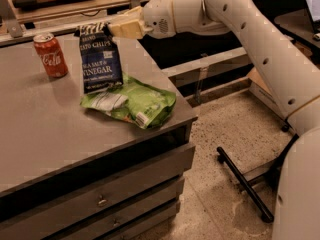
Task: Move blue chip bag near green rice chip bag
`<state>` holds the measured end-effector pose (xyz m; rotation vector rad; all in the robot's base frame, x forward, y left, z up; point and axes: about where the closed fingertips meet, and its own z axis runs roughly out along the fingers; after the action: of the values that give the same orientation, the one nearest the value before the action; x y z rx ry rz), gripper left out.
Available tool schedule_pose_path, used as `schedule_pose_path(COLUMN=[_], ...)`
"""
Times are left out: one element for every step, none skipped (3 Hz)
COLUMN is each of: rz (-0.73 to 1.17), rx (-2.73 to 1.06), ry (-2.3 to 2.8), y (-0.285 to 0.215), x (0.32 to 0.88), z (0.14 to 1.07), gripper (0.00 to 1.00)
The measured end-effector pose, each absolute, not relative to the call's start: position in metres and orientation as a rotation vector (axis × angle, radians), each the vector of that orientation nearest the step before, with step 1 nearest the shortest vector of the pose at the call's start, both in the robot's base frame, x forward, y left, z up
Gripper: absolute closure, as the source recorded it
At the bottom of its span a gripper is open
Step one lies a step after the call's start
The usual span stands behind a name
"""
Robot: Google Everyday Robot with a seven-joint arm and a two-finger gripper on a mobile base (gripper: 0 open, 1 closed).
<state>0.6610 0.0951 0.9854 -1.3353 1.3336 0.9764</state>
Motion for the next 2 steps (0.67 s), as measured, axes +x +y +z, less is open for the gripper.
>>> schedule_pose_path(rz=[0.989, 0.990], rx=[-1.351, -1.359], ry=[1.362, 1.382], y=[0.098, 0.097], x=[0.632, 0.609], z=[0.983, 0.985], gripper=[1.00, 1.00])
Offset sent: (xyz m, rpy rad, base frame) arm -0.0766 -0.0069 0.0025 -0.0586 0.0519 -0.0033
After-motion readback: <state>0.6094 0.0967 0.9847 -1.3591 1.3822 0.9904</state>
